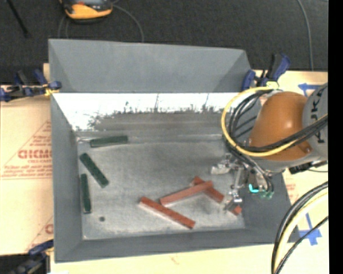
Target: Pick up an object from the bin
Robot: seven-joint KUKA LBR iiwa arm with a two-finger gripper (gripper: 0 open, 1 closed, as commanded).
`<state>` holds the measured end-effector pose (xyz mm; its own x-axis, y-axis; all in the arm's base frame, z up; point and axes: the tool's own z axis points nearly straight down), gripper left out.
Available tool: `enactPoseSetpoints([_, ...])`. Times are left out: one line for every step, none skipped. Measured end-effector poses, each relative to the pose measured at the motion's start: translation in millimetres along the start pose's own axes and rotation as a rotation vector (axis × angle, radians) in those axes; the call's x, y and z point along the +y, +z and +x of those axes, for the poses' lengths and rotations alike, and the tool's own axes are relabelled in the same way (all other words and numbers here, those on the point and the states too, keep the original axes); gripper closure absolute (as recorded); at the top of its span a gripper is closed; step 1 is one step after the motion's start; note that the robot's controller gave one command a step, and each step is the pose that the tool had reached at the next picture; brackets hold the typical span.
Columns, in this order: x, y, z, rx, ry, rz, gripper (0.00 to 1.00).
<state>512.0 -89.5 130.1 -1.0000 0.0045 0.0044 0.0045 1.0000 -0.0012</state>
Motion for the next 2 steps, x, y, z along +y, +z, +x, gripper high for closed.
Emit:
enactPoseSetpoints([0, -4, -2.0, -0.007, -0.003, 0.001, 0.0])
enactPoseSetpoints([2, 51, -7.5, 0.003, 0.058, -0.004, 1.0])
